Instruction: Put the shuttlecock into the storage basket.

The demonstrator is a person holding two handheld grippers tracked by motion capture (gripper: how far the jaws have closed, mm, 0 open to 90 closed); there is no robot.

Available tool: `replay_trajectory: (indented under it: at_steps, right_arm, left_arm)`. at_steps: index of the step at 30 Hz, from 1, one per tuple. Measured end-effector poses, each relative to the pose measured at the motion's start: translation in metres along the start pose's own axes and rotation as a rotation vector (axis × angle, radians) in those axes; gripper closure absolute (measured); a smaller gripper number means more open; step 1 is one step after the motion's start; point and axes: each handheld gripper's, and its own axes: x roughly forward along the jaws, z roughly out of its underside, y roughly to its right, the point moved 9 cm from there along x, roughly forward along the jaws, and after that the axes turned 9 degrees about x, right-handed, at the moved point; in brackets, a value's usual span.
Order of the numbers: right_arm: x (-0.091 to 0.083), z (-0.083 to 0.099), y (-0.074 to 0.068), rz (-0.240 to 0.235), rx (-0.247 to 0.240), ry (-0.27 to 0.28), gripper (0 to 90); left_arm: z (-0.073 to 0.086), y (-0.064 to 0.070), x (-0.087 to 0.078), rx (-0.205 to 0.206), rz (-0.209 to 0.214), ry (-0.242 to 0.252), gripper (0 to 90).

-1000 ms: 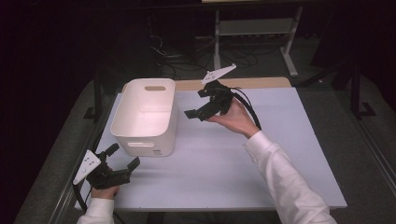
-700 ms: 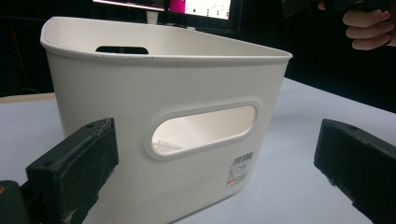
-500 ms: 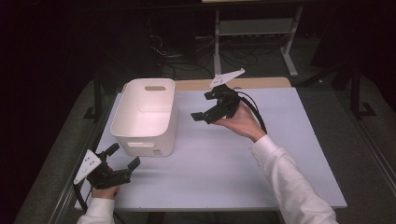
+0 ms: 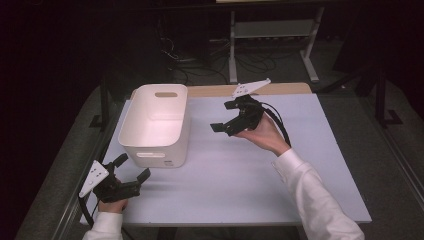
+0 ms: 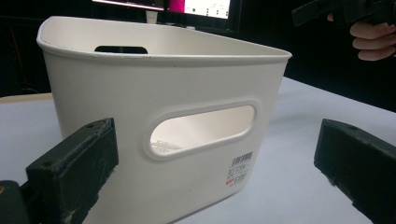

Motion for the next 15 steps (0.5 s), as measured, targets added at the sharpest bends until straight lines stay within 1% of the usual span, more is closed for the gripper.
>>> replay_trajectory:
  at_steps: [3,4,9,15]
  right_arm:
    - [-0.003,0.004,0.002,0.006,-0.004,0.005,0.0]
    - [-0.004,0.005,0.002,0.012,0.001,0.005,0.0]
    - [-0.009,0.009,0.004,0.012,0.006,0.027,0.0]
    - [-0.015,0.015,0.008,0.024,0.013,0.033,0.0]
  left_arm:
    - [0.0,0.0,0.0,-0.002,-0.001,-0.004,0.0]
    - [0.0,0.0,0.0,-0.001,0.0,-0.003,0.0]
    - [0.0,0.0,0.0,0.001,0.0,-0.005,0.0]
    - [0.0,0.0,0.0,0.001,0.0,-0.004,0.0]
